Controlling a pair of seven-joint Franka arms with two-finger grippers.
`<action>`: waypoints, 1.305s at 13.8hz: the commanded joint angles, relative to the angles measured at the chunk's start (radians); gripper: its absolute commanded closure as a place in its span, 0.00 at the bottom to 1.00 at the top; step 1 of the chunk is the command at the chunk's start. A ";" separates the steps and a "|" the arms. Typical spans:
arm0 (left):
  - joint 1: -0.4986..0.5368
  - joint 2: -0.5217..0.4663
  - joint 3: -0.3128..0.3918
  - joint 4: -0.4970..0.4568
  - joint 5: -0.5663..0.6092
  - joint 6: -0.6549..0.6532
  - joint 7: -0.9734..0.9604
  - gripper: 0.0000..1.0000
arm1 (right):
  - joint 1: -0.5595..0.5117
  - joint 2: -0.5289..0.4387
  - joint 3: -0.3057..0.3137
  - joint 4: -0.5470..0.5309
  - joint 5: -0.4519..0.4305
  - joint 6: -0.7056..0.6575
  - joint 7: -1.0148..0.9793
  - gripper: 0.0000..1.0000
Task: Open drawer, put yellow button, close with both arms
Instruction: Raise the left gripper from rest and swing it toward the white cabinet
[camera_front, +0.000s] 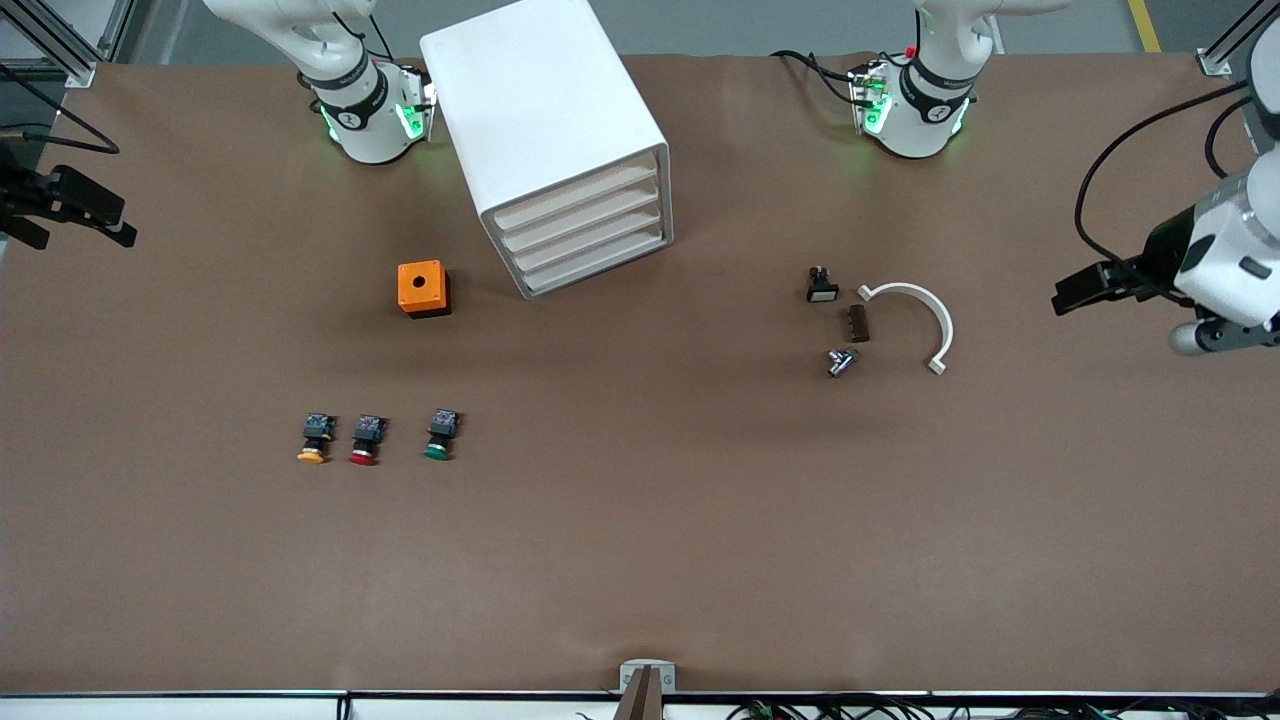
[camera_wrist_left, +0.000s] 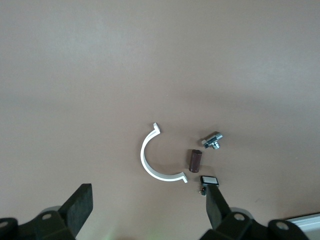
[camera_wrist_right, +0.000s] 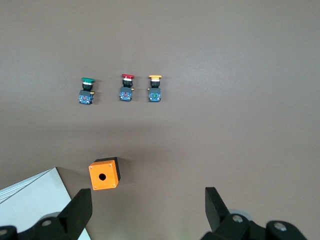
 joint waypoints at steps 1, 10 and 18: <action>-0.005 0.073 0.000 0.017 0.013 0.003 0.003 0.00 | 0.000 -0.028 -0.001 -0.025 0.012 0.011 0.007 0.00; -0.129 0.244 -0.018 0.064 -0.019 0.006 -0.229 0.00 | 0.000 -0.013 0.000 0.017 -0.002 0.003 -0.004 0.00; -0.295 0.431 -0.019 0.198 -0.453 -0.034 -0.942 0.00 | -0.004 0.056 -0.001 0.017 -0.003 0.010 -0.006 0.00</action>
